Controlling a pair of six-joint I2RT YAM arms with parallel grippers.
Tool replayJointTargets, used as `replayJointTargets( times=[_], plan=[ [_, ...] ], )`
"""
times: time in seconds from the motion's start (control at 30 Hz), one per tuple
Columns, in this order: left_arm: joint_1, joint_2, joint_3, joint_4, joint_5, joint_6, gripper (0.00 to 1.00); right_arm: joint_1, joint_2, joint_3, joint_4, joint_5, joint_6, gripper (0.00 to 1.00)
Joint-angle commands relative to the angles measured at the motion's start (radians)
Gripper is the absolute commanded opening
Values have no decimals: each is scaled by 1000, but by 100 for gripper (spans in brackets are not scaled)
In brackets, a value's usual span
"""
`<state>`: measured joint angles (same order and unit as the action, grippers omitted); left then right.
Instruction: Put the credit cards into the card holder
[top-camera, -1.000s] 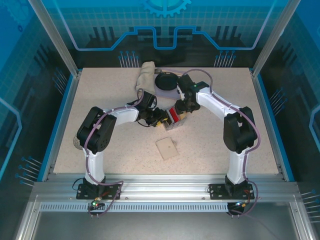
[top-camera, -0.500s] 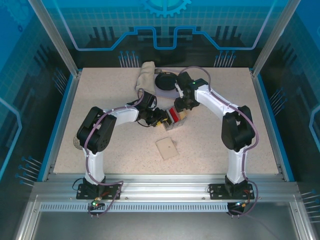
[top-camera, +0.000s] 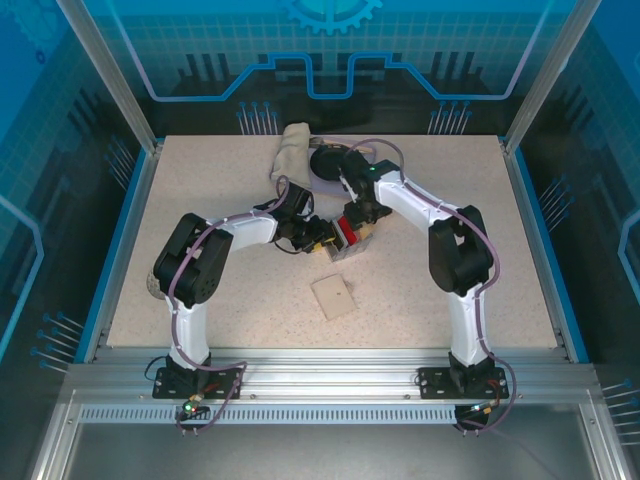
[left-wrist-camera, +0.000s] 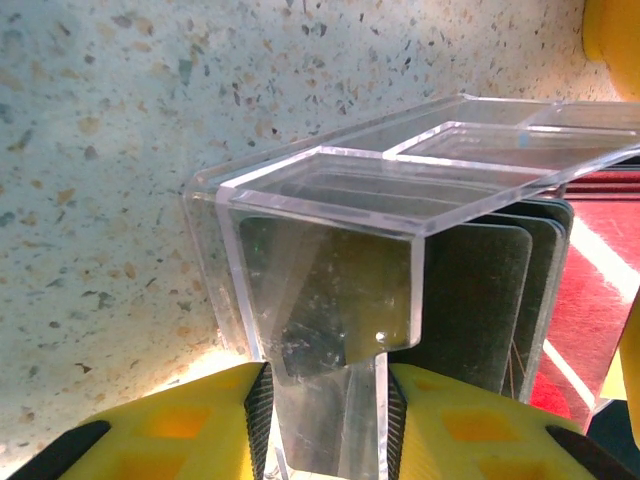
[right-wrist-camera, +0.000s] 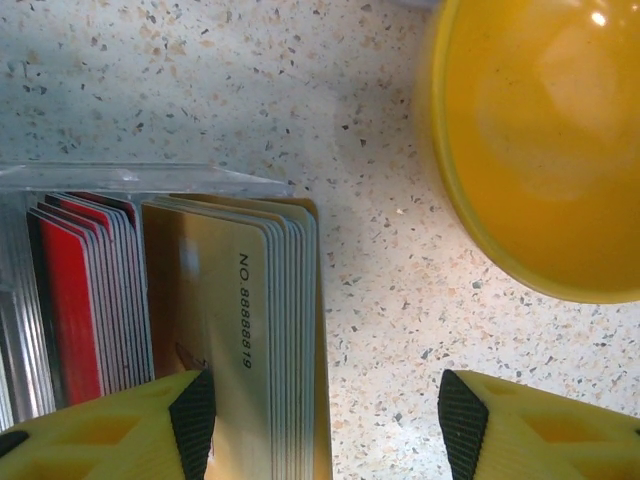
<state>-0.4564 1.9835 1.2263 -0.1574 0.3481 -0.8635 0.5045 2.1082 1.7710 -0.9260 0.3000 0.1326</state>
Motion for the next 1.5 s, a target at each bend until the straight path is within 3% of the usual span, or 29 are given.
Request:
replayJointTargets(
  times=[0.0,0.3,1.47],
  plan=[
    [-7,11,-1,-132,-18,40,36,8,39,26,-26,51,-20,63],
    [-7,9,-7,-140,-22,50,35,26,17,34,-19,161,-16,60],
    [-5,8,-7,-150,-19,57,34,43,-24,52,-28,173,-34,50]
  ],
)
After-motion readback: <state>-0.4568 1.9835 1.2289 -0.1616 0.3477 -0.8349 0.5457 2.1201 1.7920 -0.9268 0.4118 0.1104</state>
